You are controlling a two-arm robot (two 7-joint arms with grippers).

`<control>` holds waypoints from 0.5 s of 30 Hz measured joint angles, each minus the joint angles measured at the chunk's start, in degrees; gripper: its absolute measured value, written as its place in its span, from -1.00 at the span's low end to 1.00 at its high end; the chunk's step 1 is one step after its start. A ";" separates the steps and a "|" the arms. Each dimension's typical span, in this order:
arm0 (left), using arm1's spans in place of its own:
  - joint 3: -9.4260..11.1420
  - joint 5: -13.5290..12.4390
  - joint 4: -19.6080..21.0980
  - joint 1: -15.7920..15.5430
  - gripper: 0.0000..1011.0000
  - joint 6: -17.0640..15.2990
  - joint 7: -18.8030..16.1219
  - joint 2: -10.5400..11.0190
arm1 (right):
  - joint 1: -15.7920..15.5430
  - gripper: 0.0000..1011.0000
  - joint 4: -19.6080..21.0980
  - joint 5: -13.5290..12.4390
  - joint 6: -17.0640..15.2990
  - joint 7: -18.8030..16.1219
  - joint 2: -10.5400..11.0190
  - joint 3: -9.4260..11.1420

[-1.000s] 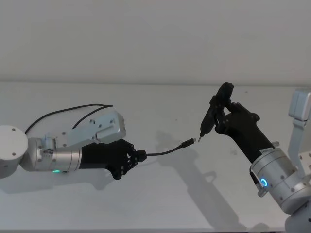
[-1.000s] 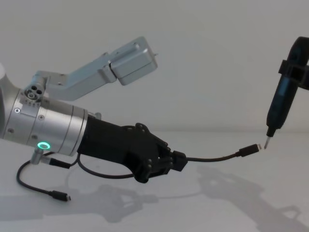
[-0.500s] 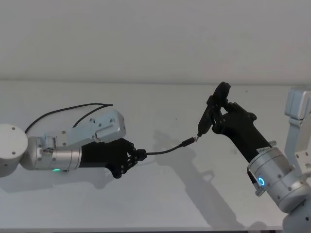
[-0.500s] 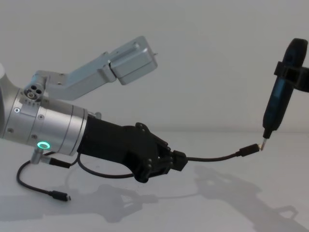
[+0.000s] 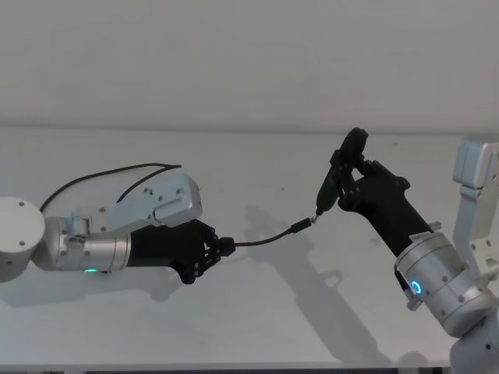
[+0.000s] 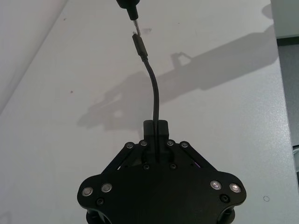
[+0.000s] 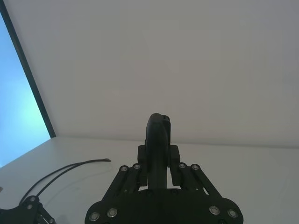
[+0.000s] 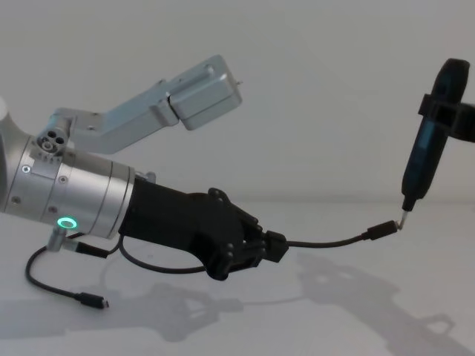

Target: Pick up the data cable with the one hand.

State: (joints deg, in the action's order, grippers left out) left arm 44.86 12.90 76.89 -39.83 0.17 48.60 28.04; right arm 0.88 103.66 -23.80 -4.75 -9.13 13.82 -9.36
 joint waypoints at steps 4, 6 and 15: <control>0.00 0.00 0.00 0.00 -0.91 0.00 0.00 0.00 | 0.20 -0.46 -0.19 0.40 0.13 -0.08 -0.12 -0.08; 0.00 0.00 0.00 0.00 -0.91 0.00 0.00 0.00 | 0.28 -0.46 -0.25 0.56 0.17 -0.13 -0.18 -0.10; 0.00 0.00 0.00 0.00 -0.91 0.00 0.00 0.00 | 0.47 -0.46 -0.42 0.93 0.34 -0.28 -0.31 -0.17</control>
State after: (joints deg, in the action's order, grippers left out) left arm 44.86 12.90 76.89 -39.83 0.17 48.59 28.04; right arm 1.34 103.24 -22.87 -4.42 -9.41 13.51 -9.53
